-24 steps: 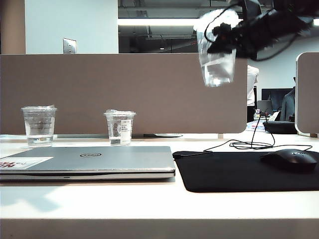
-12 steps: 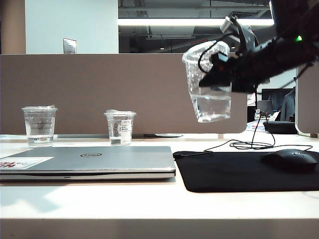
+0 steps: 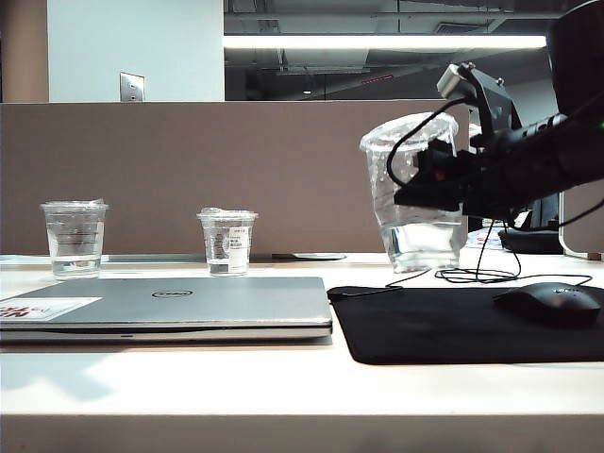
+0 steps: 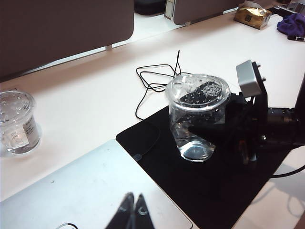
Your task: Pick up the coffee cup on the right and place it on the right side of the laptop.
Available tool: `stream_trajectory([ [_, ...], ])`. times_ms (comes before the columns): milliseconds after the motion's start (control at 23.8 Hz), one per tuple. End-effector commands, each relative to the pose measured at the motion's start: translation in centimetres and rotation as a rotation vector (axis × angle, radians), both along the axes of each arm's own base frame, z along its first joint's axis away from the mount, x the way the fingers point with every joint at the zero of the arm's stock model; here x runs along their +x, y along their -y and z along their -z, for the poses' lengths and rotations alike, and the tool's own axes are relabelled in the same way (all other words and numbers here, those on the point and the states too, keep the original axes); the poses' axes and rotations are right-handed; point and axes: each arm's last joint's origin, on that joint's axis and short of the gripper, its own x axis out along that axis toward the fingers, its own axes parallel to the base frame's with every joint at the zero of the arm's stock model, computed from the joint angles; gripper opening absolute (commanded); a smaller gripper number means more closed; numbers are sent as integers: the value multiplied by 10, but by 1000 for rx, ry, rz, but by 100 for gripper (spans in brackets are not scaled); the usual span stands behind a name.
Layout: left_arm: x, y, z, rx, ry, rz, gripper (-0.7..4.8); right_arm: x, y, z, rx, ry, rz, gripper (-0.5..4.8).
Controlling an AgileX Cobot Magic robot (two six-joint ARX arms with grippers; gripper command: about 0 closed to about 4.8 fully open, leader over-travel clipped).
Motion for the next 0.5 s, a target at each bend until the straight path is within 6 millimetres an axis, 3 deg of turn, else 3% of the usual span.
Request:
stream_trajectory([
  [42, 0, 0, -3, -9, 16, 3, -5, 0, 0, -7, 21, 72, 3, 211],
  [504, 0, 0, -3, -9, 16, 3, -5, 8, -8, 16, 58, 124, -10, 211],
])
